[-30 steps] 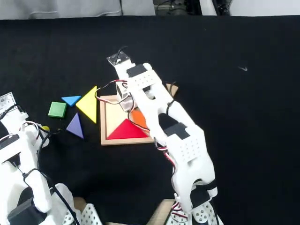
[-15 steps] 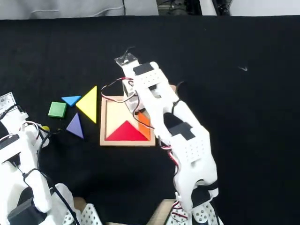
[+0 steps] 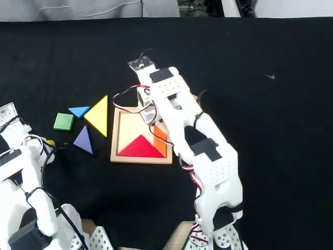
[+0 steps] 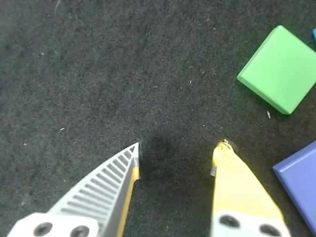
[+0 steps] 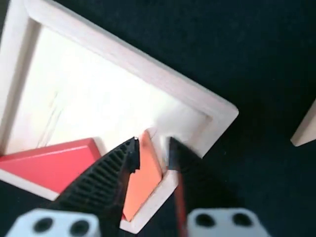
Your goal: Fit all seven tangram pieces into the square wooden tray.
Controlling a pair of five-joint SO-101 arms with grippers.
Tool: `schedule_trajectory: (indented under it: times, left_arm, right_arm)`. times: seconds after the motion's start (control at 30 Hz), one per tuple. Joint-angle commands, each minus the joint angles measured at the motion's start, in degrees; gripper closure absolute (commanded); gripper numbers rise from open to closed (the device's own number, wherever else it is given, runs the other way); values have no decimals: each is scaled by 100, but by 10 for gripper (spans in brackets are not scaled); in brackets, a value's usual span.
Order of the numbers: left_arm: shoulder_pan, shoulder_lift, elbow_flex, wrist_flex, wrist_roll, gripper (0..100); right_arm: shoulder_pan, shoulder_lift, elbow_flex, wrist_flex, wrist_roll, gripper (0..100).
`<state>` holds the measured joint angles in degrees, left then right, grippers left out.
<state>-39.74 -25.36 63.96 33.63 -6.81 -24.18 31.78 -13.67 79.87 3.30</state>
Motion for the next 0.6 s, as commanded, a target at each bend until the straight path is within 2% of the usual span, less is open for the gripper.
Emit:
schedule_trajectory:
  times: [0.0,0.23,0.4,0.57]
  left_arm:
    - [57,-141,-13,-123,-35,759]
    - [57,-141,-13,-123,-35,759]
    - [57,-141,-13,-123,-35,759]
    - [66,-132,-31,-132,-35,759]
  right_arm:
    - [88,-356,-22,79,62,822]
    - [53,-418,-84,62,70,856]
    - [-35,-796,-66,-149,220,992]
    - [97,-875,-84,132,343,988]
